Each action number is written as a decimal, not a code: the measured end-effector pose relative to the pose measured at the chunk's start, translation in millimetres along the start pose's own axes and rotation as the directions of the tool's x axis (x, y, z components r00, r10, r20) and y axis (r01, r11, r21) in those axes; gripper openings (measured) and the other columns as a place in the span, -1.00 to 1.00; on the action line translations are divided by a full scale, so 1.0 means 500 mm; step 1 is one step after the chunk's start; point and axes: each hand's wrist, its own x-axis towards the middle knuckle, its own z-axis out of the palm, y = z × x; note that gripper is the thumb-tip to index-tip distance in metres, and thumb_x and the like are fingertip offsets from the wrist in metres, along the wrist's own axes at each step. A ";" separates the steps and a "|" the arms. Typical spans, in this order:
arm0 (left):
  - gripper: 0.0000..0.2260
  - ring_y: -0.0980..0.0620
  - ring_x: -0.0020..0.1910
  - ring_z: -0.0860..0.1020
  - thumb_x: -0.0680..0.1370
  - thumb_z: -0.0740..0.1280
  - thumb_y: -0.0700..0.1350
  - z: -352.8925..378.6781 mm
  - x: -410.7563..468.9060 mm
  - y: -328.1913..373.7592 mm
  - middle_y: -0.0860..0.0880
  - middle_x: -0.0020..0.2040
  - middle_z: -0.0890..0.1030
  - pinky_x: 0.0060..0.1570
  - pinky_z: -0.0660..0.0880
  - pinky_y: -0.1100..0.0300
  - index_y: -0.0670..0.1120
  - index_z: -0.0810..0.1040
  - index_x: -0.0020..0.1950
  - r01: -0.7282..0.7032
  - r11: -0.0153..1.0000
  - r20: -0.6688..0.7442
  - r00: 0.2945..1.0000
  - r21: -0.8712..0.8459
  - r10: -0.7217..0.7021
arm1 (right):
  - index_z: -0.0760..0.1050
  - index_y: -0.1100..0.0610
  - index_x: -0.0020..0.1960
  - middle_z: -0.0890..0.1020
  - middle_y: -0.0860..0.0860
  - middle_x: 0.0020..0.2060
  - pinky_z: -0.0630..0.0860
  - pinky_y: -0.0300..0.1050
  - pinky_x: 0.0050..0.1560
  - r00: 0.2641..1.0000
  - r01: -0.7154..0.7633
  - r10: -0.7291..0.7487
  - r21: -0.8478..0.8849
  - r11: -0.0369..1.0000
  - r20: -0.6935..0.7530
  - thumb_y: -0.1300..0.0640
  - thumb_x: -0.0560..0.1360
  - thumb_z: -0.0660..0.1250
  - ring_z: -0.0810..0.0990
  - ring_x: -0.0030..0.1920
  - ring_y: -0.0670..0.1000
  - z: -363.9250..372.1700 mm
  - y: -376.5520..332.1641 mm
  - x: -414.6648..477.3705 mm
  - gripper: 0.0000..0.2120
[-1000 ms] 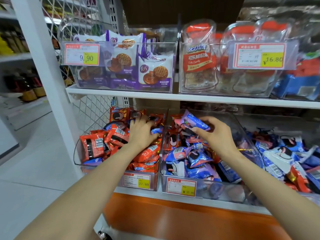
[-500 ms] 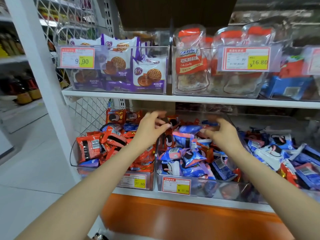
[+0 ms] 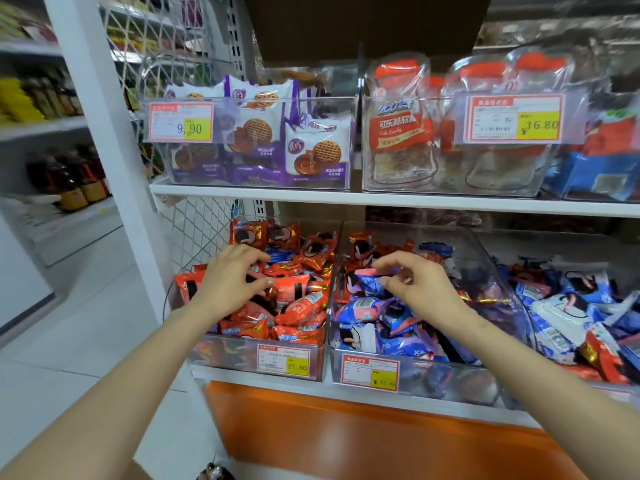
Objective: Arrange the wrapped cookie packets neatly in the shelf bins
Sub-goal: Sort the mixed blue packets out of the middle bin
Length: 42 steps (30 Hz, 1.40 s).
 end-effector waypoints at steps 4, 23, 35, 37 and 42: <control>-0.44 0.02 0.43 0.17 0.49 0.35 0.09 0.016 0.008 0.007 0.03 0.43 0.31 0.37 0.10 0.06 0.00 0.29 0.44 -0.039 0.997 0.063 0.997 0.059 0.036 | 0.57 0.04 0.01 0.60 -0.07 -0.07 0.40 -0.50 -0.21 0.999 0.007 -0.008 0.031 1.000 0.048 0.30 0.49 0.34 0.55 -0.18 -0.01 0.028 -0.017 0.009 -0.81; -0.53 -0.11 0.40 0.25 0.55 0.26 -0.03 0.076 0.172 -0.020 -0.10 0.42 0.34 0.38 0.14 0.05 0.01 0.27 0.45 0.021 0.927 0.268 0.955 0.375 -0.130 | 0.58 -0.05 -0.10 0.62 -0.11 -0.15 0.49 -0.25 -0.18 0.996 0.036 -0.045 0.116 0.993 0.071 0.29 0.50 0.33 0.58 -0.16 0.02 0.054 -0.025 0.016 -0.77; -0.58 -0.02 0.11 0.54 0.45 0.44 -0.01 -0.037 0.094 0.027 -0.04 0.14 0.60 0.01 0.40 0.22 -0.10 0.53 0.26 -0.032 0.969 0.134 0.989 -0.246 0.066 | 0.41 -0.16 0.22 0.55 -0.10 0.15 0.47 -0.31 0.06 0.995 0.075 -0.081 0.096 0.993 0.065 0.23 0.47 0.38 0.51 0.03 -0.21 0.076 -0.041 0.047 -0.57; -0.63 0.09 0.01 0.50 0.44 0.45 -0.04 -0.050 0.066 0.047 0.06 0.03 0.58 -0.07 0.34 0.34 -0.05 0.55 0.23 -0.088 0.950 0.199 0.968 -0.298 0.152 | 0.32 -0.16 0.34 0.46 -0.15 0.25 0.34 -0.19 0.24 0.987 0.124 -0.129 0.057 0.991 0.099 0.12 0.44 0.44 0.39 0.24 -0.16 0.088 -0.045 0.056 -0.45; -0.66 0.14 0.00 0.50 0.42 0.47 -0.03 -0.044 0.020 0.060 0.04 0.01 0.53 0.05 0.38 0.33 0.11 0.55 0.18 -0.079 0.913 0.241 0.952 -0.399 0.188 | 0.52 -0.10 0.02 0.56 -0.20 -0.11 0.44 -0.09 0.08 0.987 0.146 -0.151 0.076 0.986 0.058 0.09 0.41 0.46 0.51 0.04 -0.02 0.109 -0.048 0.052 -0.77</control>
